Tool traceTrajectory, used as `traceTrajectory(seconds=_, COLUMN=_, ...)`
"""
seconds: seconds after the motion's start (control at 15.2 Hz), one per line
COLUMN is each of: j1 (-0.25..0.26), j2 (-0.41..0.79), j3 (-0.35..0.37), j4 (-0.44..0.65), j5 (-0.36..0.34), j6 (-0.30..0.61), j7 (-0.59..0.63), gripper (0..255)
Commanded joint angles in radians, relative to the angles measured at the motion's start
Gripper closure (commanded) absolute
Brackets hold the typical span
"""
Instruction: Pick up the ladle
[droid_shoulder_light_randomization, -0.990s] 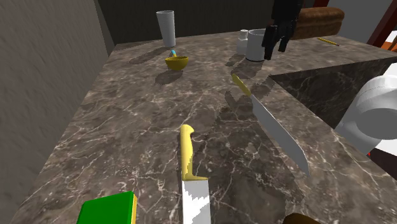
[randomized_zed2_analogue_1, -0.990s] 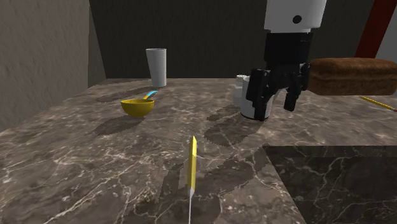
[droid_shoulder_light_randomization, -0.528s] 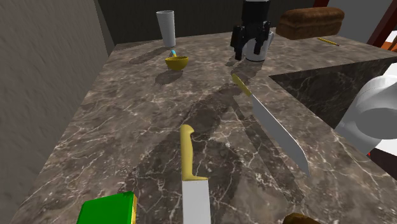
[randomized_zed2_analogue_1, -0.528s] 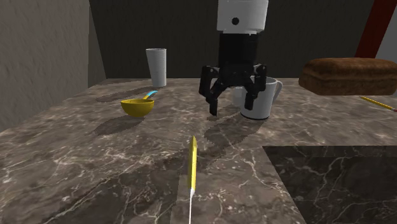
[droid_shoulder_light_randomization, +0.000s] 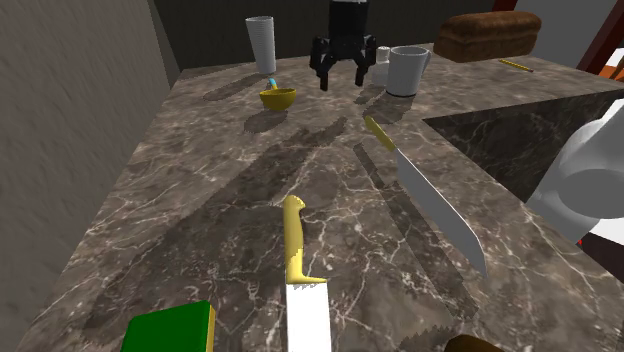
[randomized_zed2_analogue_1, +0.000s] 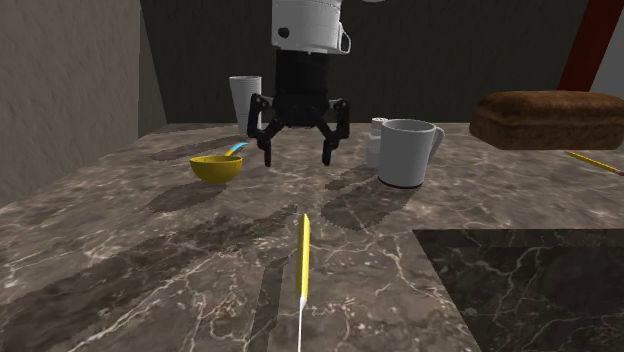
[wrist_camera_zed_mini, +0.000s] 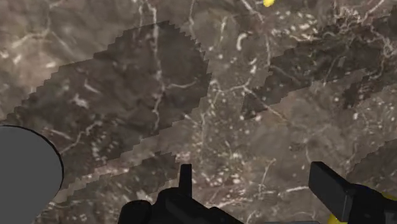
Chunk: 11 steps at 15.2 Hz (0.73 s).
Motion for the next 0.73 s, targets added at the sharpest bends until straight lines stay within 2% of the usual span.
traceTrajectory(seconds=0.0, j1=-0.004, j2=0.081, j3=0.010, j4=0.074, j5=-0.005, j6=0.013, j7=0.047, gripper=0)
traceTrajectory(seconds=0.33, j1=0.006, j2=0.281, j3=0.031, j4=0.297, j5=-0.029, j6=0.006, j7=0.173, gripper=0)
traceTrajectory(seconds=0.66, j1=0.037, j2=0.500, j3=0.034, j4=0.578, j5=-0.065, j6=-0.038, j7=0.292, gripper=0)
